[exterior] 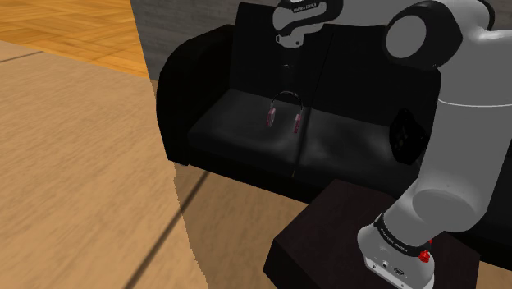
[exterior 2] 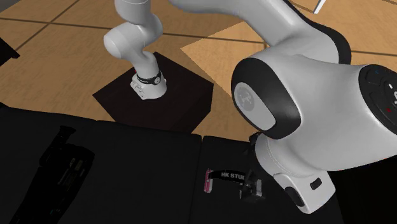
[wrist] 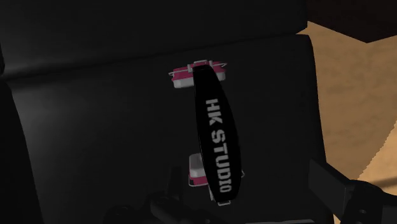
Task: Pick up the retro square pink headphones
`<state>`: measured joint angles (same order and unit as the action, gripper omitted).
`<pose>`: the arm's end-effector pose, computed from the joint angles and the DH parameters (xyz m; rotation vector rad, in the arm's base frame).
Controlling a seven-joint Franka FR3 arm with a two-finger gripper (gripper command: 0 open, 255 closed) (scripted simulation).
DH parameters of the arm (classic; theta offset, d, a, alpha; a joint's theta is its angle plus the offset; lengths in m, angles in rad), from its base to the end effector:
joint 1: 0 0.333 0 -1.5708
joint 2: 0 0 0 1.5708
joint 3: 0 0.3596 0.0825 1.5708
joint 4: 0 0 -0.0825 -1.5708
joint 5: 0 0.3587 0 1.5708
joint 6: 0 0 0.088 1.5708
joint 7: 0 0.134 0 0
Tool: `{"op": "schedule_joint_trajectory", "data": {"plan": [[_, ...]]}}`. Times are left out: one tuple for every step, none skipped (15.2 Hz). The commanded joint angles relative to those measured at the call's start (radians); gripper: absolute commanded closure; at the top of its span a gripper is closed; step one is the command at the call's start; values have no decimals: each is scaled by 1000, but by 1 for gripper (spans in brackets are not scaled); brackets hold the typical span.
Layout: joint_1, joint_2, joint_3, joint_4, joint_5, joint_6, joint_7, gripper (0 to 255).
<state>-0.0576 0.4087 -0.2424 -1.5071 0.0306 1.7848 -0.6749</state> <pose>0.6311 -0.1669 0.4484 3.0744 0.5915 -0.2143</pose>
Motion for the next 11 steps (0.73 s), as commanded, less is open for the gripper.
{"op": "schedule_joint_trajectory", "data": {"plan": [[-12, 61, 5, 84, 11, -22, -20, 0], [-12, 63, 5, 73, 12, -9, -20, 0], [-12, 65, 6, 64, 12, 3, -20, 0], [-12, 68, 6, 54, 13, 15, -20, 0], [-12, 71, 7, 44, 13, 27, -20, 0], [-11, 74, 7, 36, 14, 39, -19, 0], [-11, 77, 8, 27, 15, 51, -19, 0], [-11, 83, 8, 14, 16, 69, -19, 0], [-11, 82, 8, 14, 16, 69, -19, 0], [-11, 83, 8, 14, 16, 69, -19, 0], [-11, 82, 8, 14, 16, 68, -19, 255]]}}
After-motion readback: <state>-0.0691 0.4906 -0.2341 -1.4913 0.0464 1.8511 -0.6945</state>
